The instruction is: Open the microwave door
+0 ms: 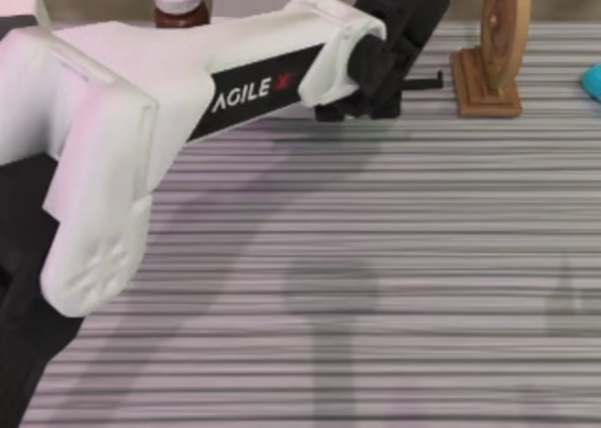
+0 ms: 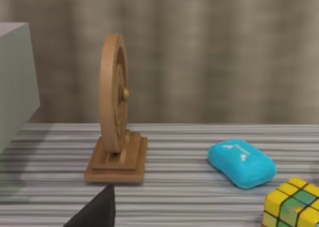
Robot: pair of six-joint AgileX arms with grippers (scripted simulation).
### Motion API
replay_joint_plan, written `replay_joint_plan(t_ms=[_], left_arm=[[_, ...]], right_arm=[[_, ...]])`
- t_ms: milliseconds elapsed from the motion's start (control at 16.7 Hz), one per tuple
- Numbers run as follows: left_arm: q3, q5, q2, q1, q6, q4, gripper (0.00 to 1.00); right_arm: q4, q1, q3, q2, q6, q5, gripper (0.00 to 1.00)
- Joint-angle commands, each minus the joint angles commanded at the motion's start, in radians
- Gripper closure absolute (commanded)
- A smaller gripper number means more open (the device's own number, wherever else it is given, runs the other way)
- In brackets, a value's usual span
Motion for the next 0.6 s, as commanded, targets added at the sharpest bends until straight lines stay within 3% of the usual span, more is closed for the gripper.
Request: replay_joint_plan(t_ms=[600], left_arm=[[-0.099,0.026,-0.063,0.010,0.056,0.063,1.00]], right_arm=[[0.000,0.000,0.000,0.000,0.000,0.000,0.00]])
